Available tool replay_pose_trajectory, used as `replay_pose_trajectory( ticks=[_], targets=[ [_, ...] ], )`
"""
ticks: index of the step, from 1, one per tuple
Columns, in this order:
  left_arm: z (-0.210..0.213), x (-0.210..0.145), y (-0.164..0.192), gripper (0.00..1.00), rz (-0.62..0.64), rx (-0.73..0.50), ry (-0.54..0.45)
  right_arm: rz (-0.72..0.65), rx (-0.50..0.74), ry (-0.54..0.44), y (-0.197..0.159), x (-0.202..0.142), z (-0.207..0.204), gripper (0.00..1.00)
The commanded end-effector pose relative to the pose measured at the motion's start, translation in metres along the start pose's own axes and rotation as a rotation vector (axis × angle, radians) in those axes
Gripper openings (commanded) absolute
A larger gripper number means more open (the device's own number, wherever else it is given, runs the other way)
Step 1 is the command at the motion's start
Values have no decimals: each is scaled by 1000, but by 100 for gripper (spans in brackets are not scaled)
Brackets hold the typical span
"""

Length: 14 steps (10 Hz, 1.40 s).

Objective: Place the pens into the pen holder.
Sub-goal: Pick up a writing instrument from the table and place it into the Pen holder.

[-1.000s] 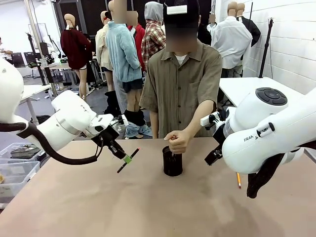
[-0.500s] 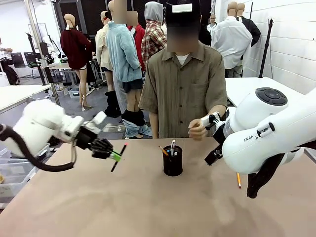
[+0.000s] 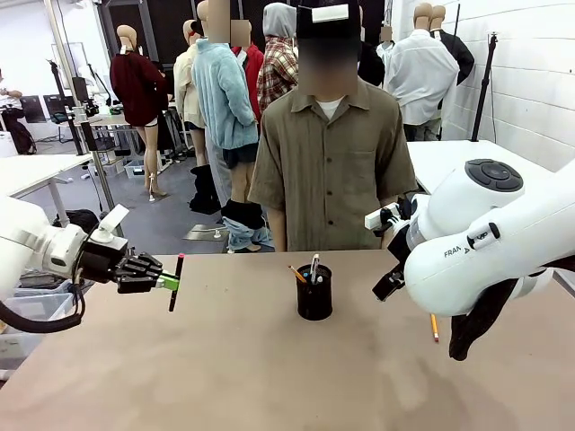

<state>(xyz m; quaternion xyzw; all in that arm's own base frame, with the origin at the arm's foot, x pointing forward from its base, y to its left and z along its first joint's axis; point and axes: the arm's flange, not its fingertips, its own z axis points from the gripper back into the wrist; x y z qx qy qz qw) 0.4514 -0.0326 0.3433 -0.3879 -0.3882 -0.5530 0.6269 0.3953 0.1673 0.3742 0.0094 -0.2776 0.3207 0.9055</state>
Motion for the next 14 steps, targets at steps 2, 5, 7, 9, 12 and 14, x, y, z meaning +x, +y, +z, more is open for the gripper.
replay_pose_trajectory(
  ticks=[2, 5, 7, 9, 12, 14],
  targets=[
    [-36, 28, 11, 0, -50, -35, -96, 1, 1, 1, 1, 0, 0, 100],
    [-78, 72, 21, 0, -35, -51, -103, 1, 1, 1, 1, 0, 0, 100],
    [-111, 104, 24, 0, 73, -26, -81, 1, 1, 1, 1, 0, 0, 100],
    [-85, 80, 15, 0, -51, -75, -110, 1, 1, 1, 1, 0, 0, 100],
    [-120, 105, 28, 0, -68, -134, -178, 1, 1, 1, 1, 0, 0, 100],
    [-141, 121, 46, 0, -112, -229, -245, 1, 1, 1, 1, 0, 0, 100]
  ],
)
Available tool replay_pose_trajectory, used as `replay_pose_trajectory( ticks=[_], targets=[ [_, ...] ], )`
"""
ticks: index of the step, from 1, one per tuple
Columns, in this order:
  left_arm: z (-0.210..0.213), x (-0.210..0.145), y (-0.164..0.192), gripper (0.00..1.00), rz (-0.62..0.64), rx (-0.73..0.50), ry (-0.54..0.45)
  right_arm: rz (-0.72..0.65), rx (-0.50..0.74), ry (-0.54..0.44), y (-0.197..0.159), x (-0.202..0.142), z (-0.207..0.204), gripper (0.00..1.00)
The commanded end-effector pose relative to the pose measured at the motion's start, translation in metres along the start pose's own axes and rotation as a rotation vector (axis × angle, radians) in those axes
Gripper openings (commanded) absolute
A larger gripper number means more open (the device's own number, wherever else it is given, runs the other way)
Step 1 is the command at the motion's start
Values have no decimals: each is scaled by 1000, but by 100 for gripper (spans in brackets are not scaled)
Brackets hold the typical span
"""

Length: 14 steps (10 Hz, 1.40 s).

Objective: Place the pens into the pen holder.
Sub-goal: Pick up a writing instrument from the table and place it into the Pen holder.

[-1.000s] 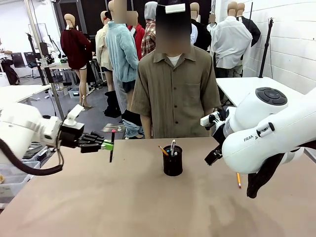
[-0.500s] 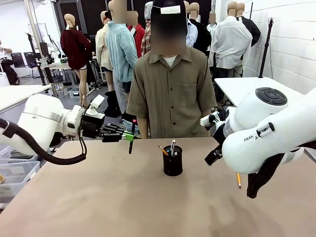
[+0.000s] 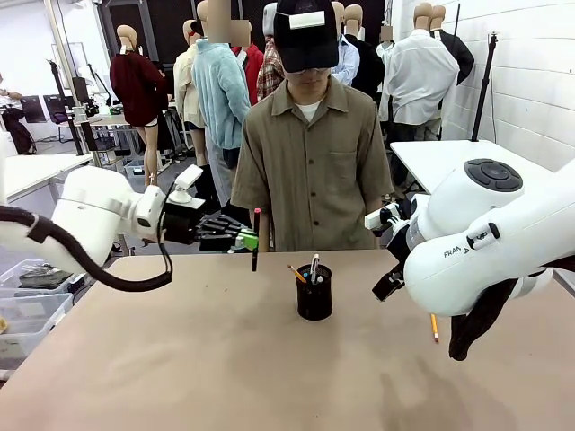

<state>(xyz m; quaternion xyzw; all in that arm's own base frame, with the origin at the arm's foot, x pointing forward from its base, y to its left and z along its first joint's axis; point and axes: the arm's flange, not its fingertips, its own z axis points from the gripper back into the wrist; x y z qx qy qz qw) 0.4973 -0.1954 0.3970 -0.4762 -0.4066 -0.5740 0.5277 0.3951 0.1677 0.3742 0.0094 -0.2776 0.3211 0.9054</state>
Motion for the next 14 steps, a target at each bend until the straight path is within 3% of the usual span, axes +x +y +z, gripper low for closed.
replay_pose_trajectory(
  ticks=[1, 4, 9, 14],
  targets=[
    [-22, 6, 32, 0, -42, -92, -79, 0, 1, 1, 0, -1, 0, 100],
    [-70, 0, 65, 0, -1, -210, -63, 0, 1, 1, 0, -1, 0, 100],
    [-99, -21, 95, 0, 66, -193, -39, 0, 1, 1, 0, -1, 0, 100],
    [-105, -41, 113, 0, 91, -23, -4, 0, 1, 1, 0, -1, 0, 100]
  ],
)
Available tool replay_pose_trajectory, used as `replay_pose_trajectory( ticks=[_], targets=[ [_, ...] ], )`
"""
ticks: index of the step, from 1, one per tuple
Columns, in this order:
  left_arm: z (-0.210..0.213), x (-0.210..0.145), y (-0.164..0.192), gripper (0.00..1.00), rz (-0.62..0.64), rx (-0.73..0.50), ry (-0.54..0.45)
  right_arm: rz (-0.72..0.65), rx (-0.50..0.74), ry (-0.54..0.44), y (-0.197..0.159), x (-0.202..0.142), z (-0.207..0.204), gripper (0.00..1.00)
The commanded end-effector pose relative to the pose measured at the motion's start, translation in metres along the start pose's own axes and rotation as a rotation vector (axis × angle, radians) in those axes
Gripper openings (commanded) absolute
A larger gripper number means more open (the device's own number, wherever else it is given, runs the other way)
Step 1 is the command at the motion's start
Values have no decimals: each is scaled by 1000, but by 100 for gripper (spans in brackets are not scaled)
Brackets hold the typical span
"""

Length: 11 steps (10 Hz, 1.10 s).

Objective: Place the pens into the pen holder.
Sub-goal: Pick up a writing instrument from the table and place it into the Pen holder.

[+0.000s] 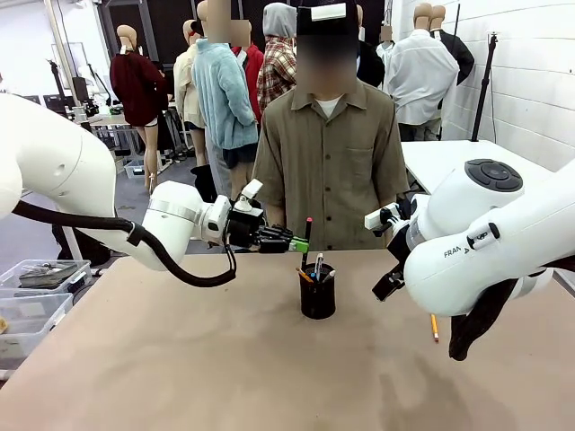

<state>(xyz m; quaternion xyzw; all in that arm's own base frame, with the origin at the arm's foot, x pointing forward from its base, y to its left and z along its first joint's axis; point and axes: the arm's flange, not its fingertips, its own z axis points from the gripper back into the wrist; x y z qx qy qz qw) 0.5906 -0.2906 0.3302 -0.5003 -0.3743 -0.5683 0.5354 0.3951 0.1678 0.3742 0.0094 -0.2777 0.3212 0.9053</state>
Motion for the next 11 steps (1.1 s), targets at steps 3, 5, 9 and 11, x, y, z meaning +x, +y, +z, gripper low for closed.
replay_pose_trajectory(
  ticks=[3, 5, 9, 11],
  targets=[
    [-14, -5, 14, 0, 47, 34, -19, 0, 1, 1, 0, -1, 0, 100],
    [-18, -8, 14, 2, 61, 6, 8, 0, 1, 1, 0, -1, 0, 100],
    [-2, -3, 0, 76, 47, 7, 21, 0, 1, 1, 0, -1, 0, 100],
    [14, 9, -20, 76, 88, 30, 76, 0, 1, 1, 0, -1, 0, 100]
  ],
)
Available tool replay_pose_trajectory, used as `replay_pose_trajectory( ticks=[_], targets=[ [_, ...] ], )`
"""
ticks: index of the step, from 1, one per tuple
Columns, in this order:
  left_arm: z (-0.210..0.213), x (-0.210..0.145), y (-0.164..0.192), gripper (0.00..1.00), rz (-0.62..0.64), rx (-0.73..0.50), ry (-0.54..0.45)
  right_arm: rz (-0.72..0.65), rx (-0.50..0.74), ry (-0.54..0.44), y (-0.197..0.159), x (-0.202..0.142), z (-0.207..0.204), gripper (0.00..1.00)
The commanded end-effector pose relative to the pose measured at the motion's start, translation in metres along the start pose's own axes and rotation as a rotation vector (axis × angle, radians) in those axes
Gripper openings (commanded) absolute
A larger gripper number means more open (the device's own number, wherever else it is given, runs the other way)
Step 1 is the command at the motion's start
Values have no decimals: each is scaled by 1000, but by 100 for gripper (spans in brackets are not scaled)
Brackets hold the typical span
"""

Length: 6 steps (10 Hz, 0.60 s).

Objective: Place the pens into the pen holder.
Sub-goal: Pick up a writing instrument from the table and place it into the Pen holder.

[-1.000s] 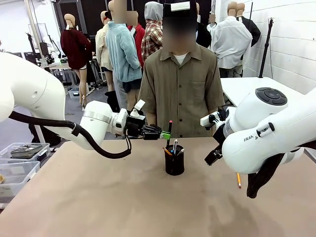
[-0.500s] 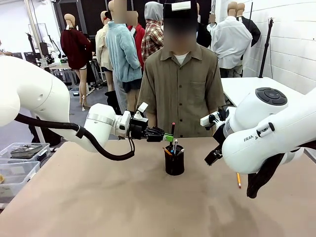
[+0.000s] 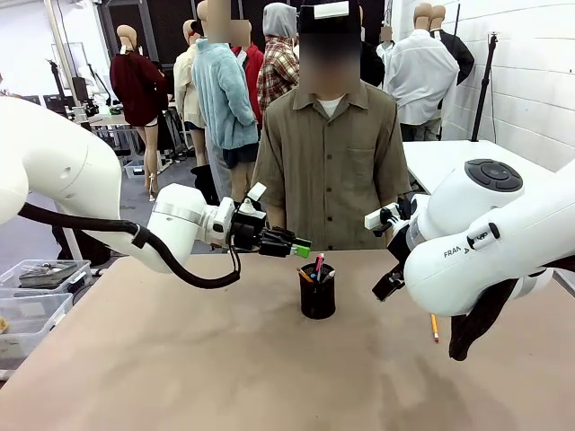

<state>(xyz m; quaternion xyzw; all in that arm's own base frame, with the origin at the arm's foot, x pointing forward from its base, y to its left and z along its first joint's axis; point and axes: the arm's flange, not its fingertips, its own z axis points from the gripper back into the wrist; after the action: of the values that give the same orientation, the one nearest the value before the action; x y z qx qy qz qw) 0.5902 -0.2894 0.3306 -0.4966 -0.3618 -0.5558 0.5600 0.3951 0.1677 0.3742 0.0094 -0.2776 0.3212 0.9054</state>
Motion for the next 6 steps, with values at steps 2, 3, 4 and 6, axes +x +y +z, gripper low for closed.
replay_pose_trajectory(
  ticks=[2, 3, 4, 6],
  targets=[
    [50, 26, -52, 76, 103, 106, 137, 0, 1, 1, 0, -1, 0, 100],
    [76, 33, -70, 76, 208, 177, 222, 0, 1, 1, 0, -1, 0, 100],
    [96, 34, -87, 76, 264, 273, 283, 0, 1, 1, 0, -1, 0, 100],
    [135, 27, -115, 76, 413, 420, 351, 0, 1, 1, 0, -1, 0, 100]
  ],
)
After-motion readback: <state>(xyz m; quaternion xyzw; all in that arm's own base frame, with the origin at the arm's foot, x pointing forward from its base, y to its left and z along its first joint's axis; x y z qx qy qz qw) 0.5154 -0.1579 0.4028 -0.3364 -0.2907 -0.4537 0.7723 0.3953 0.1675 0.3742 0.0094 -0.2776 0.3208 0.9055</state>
